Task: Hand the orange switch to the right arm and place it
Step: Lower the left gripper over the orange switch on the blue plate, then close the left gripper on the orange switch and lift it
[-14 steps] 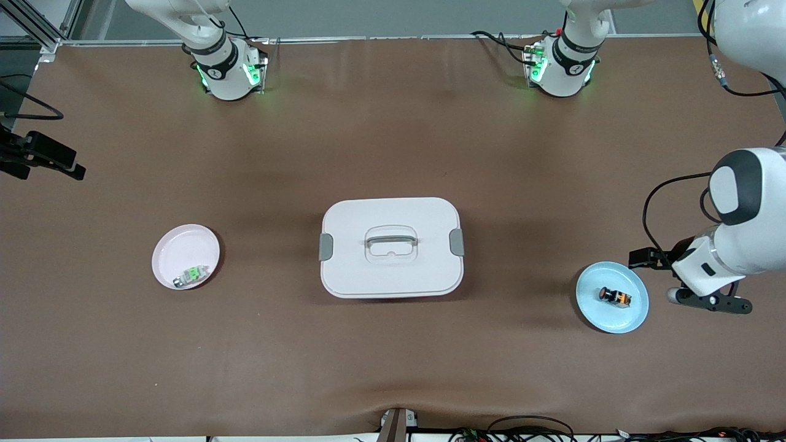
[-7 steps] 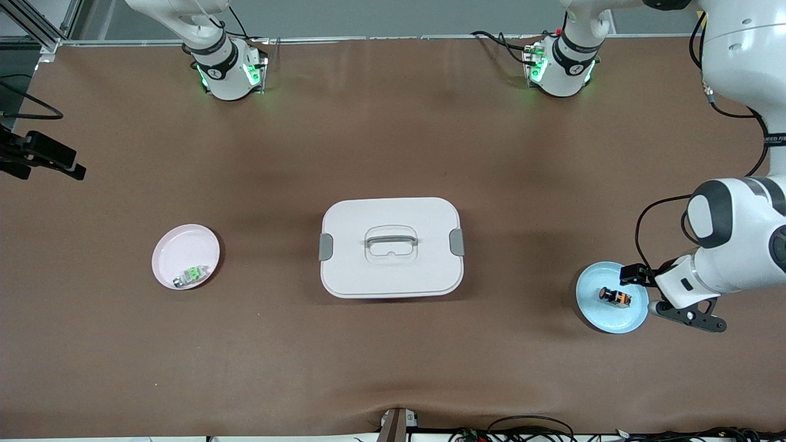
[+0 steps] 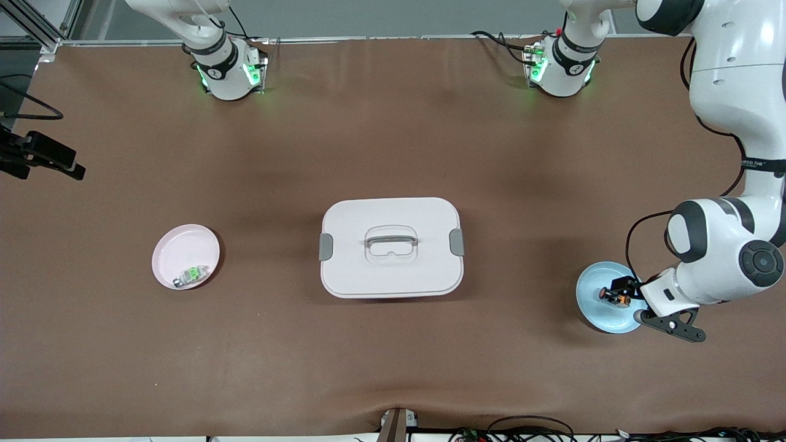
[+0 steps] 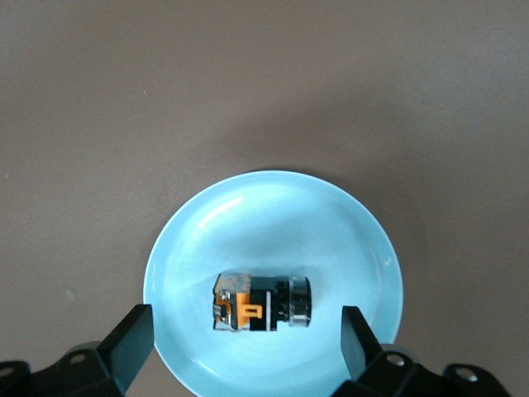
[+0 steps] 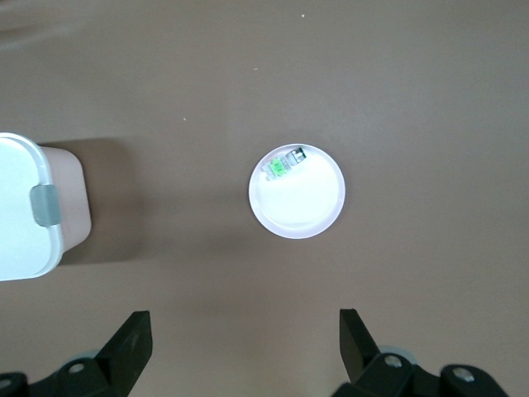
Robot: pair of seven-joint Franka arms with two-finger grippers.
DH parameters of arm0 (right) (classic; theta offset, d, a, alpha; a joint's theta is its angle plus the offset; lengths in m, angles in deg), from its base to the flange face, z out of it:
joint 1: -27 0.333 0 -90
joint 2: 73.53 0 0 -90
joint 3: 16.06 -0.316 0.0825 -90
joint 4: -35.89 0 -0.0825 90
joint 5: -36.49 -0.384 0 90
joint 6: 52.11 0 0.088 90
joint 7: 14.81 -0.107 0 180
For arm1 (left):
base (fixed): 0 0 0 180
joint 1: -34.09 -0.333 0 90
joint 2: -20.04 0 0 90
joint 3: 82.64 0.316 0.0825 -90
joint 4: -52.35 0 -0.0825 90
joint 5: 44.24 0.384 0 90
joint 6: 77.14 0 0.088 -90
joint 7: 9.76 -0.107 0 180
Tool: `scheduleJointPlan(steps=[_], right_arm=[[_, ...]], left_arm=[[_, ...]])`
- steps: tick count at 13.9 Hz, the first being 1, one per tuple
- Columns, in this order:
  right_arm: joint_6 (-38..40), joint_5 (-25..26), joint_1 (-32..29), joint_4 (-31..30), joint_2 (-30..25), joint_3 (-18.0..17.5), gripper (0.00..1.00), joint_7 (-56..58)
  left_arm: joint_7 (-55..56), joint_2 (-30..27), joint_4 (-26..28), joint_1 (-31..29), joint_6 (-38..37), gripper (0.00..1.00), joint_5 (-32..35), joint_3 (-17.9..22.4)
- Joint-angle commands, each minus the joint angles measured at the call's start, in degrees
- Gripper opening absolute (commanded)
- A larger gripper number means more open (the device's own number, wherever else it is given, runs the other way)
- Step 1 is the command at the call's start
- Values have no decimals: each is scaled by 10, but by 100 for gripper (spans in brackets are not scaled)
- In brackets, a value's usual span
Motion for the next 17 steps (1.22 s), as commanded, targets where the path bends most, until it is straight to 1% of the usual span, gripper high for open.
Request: scheduleJointPlan(steps=[1,4,8,17], right_arm=[[1,16,7,-8,-8,-3,100,4],[0,16,8,-8,-8,-3,100,5],[1,15,7,-8,-8,-3,100,27],[0,9,13,-9,-8,-3,100,26]], left_arm=[[-18,21,-9,-4,21,100,11,-2],[-22,29,-6,-5,22,100,3,-3],[-21,32,17,-6,22,100,0,-4],[-22,55,17,-11,23,100,1,-4]])
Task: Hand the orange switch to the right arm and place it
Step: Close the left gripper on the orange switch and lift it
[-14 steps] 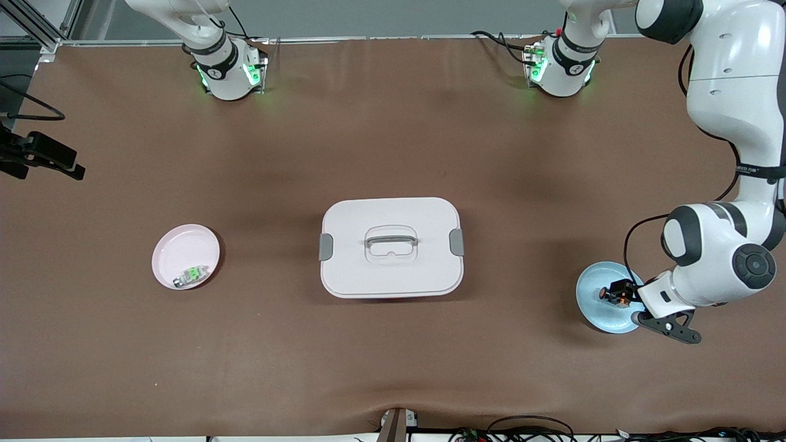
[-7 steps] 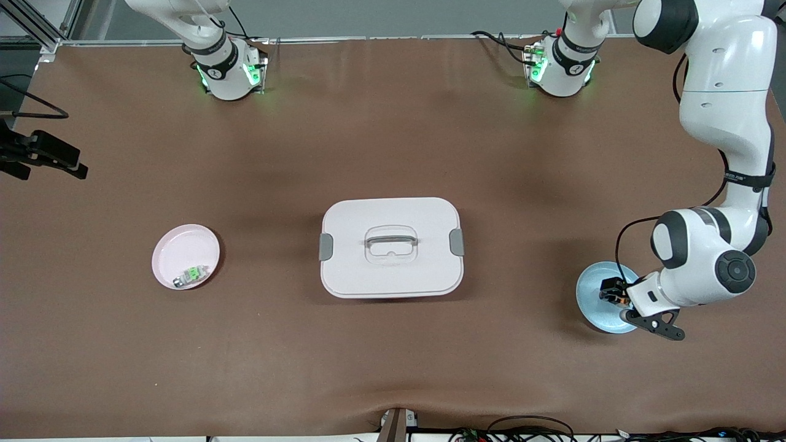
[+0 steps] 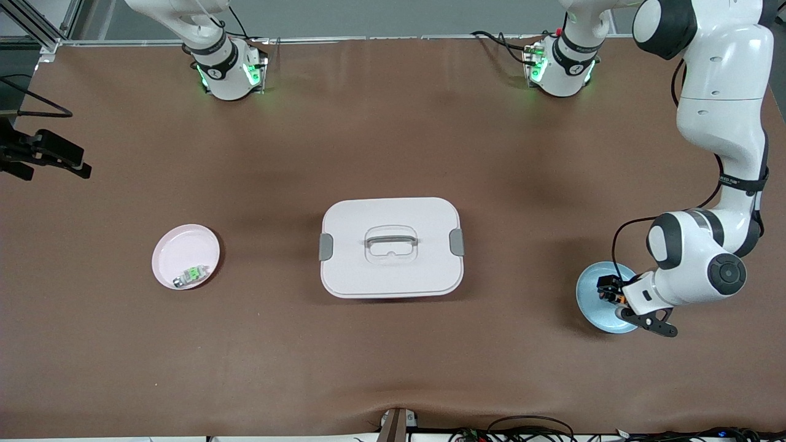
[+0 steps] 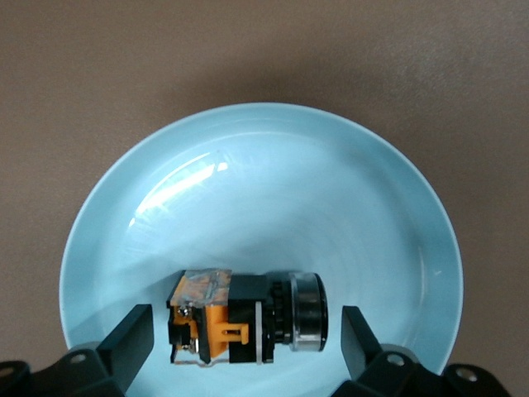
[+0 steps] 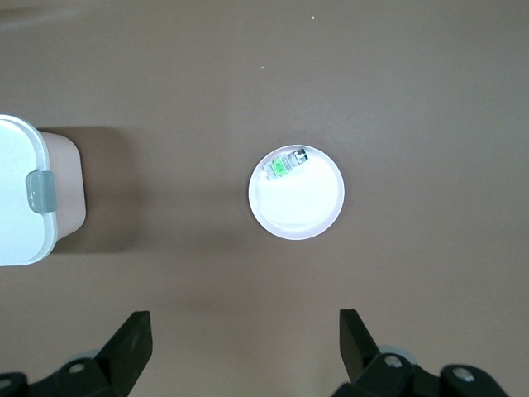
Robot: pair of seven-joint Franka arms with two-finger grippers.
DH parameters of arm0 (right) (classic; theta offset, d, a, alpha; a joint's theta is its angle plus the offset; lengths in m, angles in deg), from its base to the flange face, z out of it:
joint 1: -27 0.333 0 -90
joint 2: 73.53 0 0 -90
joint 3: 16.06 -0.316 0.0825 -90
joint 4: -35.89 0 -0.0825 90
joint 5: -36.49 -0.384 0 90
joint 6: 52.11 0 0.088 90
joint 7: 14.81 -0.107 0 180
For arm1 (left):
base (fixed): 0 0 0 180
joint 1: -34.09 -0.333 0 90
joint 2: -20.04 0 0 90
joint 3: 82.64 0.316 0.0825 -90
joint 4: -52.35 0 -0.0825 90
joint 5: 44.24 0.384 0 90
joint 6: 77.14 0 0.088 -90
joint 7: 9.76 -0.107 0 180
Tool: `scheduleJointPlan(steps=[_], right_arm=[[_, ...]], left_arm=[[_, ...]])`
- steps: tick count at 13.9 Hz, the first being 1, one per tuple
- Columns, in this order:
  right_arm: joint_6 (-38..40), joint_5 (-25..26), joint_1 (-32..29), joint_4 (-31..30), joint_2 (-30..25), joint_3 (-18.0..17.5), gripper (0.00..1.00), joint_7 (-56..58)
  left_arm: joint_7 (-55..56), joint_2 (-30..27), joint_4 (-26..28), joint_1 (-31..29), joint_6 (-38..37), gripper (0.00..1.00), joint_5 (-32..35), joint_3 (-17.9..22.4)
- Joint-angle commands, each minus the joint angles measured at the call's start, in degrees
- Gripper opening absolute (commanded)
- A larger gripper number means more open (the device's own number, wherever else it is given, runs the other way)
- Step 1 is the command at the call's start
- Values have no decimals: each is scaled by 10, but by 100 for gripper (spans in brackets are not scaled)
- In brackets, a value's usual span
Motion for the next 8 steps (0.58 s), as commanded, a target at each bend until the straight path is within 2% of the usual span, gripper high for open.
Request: scheduleJointPlan(steps=[1,5,6,8], right_arm=[[0,2,3,-9,-8,1,100,4],[0,1,1,-9,-8,1,100,4],[0,1,1,-9,-8,1,100,4],[-1,1,1,-9,-8,1,100,4]], left_arm=[[-9,4,1,-4,6,100,1,-3],[-9,7,1,-4,14,100,1,-3],[-9,7,1,-4,14,96,1,-3],[-9,6,1,-4,14,67,1,-2]])
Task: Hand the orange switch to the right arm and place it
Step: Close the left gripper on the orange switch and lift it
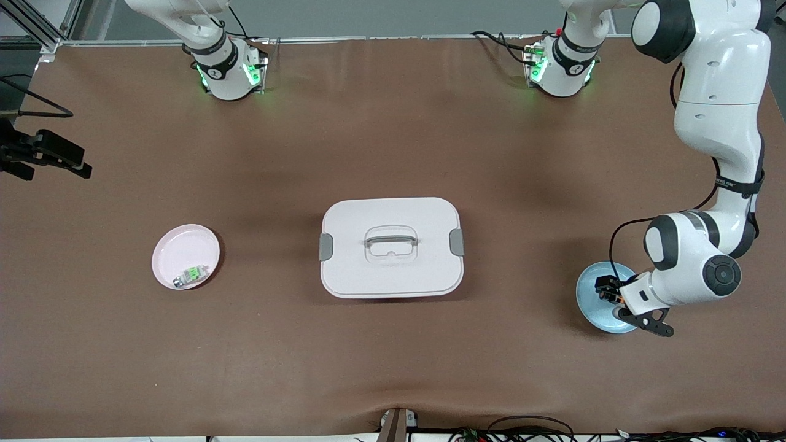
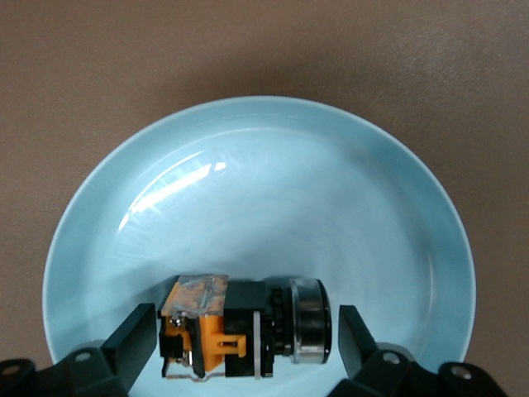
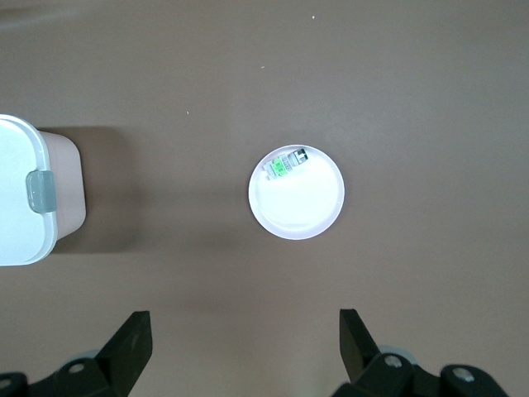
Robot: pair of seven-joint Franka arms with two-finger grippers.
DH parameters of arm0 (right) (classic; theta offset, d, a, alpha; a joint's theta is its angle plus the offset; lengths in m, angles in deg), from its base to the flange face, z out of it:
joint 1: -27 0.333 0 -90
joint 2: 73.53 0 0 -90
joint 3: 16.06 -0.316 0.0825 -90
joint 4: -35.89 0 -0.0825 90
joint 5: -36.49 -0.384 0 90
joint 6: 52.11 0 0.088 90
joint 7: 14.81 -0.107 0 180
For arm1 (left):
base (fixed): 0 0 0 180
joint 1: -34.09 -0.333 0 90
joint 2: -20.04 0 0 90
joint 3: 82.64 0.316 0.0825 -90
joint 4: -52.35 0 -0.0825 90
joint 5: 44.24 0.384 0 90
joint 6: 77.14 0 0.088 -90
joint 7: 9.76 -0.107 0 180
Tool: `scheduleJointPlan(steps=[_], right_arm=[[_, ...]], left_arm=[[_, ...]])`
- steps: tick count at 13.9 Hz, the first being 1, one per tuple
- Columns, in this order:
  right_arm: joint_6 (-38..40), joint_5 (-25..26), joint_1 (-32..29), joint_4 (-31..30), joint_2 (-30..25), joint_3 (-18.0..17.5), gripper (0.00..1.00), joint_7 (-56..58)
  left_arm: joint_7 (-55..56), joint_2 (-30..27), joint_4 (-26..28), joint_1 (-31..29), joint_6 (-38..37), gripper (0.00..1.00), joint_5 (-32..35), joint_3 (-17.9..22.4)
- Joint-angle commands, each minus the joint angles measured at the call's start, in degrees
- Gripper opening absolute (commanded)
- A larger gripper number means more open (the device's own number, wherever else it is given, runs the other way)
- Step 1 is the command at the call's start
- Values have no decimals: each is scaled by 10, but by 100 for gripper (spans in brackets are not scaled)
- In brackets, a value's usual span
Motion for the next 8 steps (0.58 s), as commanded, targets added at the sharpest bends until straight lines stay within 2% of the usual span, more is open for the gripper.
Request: scheduleJointPlan(steps=[1,3,5,8], right_arm=[[-1,1,1,-8,-8,1,100,4],[-2,1,1,-9,-8,1,100,4],[-2,1,0,-9,-8,1,100,4],[-3,0,0,-8,-8,1,100,4]], left_arm=[[-9,-1,1,-4,7,53,1,-2],[-6,-1,1,-5,8,33,0,-3],[2,-2,0,-5,8,17,0,-3],[4,-7,0,-4,6,16,-13,-3]])
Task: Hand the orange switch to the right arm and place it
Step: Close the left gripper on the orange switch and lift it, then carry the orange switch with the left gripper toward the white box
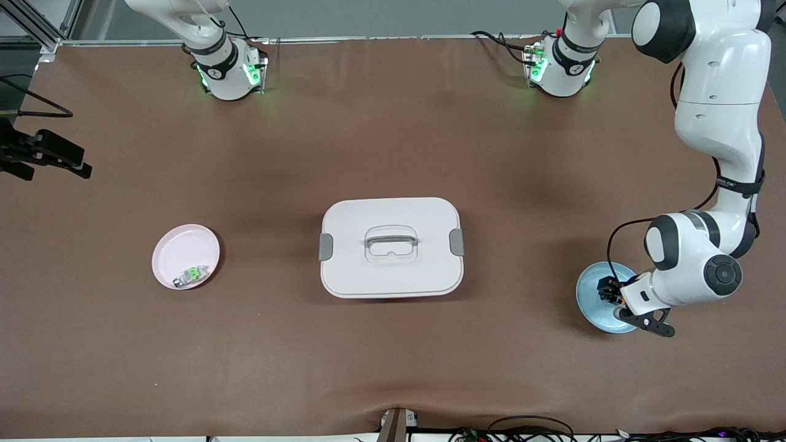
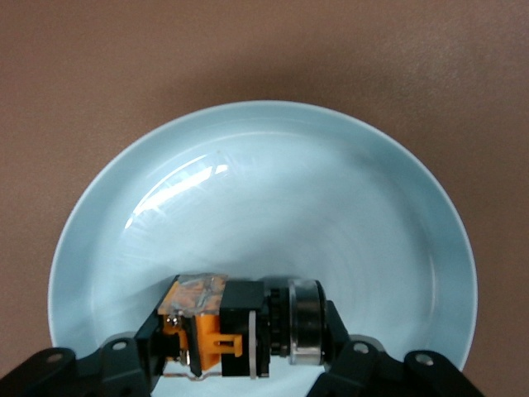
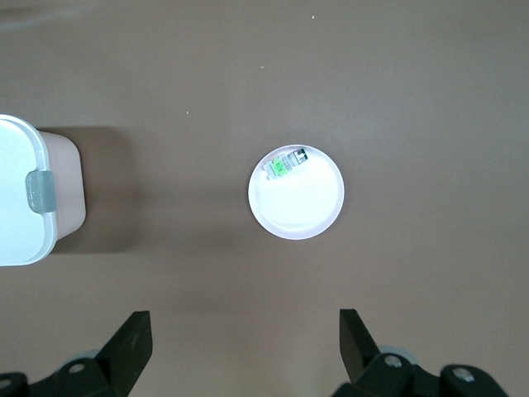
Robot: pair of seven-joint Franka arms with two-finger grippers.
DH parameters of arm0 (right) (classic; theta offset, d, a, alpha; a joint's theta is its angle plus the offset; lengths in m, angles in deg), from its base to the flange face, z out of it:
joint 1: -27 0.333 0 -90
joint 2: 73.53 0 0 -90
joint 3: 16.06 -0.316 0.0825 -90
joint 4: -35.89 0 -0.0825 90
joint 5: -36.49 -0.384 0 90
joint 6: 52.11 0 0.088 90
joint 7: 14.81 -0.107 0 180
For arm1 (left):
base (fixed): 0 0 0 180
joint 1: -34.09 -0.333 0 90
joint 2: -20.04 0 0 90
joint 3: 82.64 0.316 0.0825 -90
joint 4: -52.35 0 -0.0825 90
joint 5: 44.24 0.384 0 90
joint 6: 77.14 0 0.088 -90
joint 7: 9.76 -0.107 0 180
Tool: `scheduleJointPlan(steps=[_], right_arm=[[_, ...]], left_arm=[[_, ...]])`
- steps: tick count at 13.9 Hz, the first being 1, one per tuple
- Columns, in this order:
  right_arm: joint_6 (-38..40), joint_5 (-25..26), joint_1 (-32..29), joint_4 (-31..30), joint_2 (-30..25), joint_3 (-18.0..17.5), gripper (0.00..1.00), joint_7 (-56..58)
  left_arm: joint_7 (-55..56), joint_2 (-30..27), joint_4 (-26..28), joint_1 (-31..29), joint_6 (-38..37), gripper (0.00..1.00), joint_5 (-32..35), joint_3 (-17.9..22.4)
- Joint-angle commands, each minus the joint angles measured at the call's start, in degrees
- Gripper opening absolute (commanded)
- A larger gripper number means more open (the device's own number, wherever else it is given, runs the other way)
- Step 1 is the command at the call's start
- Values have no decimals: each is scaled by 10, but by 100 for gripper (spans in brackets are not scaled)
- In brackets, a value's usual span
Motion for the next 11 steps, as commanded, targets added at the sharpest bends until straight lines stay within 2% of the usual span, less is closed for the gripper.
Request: scheduleJointPlan(steps=[1,3,6,11], right_arm=[[-3,0,0,-8,-8,1,100,4],[-5,0,-1,-7,-8,1,100,4],[-7,-1,-1,-6,-6,2,100,4],[-11,-1,-2,-5,-7,2,100,4]], left_arm=[[2,-9,2,-4,1,16,-11,-3],[31,-34,7,-13,-18,16,-12,-5],[76,-93,4,-14,-124,17,-12,-5],[167,-155,1,-17,-196,18,-20,-6]])
